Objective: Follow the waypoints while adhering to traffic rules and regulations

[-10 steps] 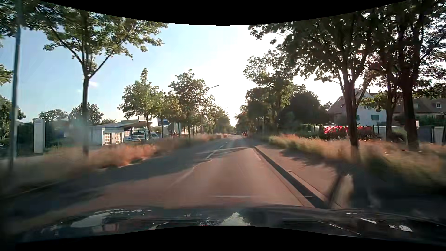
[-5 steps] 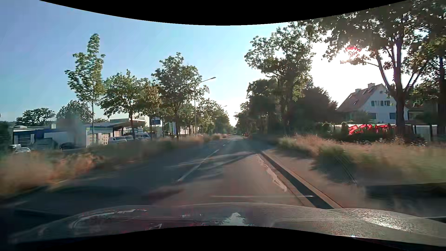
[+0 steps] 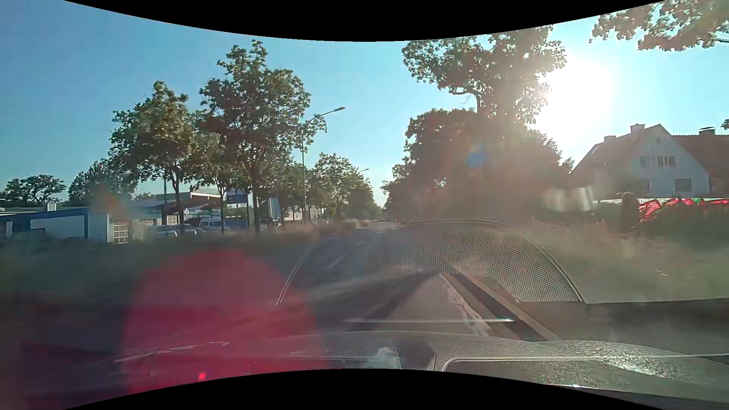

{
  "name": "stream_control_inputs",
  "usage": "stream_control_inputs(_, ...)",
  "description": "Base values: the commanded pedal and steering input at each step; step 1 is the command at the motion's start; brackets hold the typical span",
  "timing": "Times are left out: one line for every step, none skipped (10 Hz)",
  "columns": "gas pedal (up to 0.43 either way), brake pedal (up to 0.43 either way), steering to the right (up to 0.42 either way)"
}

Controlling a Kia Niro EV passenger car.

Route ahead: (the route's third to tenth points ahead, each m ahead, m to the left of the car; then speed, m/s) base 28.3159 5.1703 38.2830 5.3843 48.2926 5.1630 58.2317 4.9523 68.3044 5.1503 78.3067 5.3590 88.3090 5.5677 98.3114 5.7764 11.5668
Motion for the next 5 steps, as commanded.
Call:
stream_control_inputs(0.098,0.000,-0.001)
stream_control_inputs(0.098,0.000,0.000)
stream_control_inputs(0.138,0.000,0.000)
stream_control_inputs(0.177,0.000,-0.001)
stream_control_inputs(0.189,0.000,-0.001)
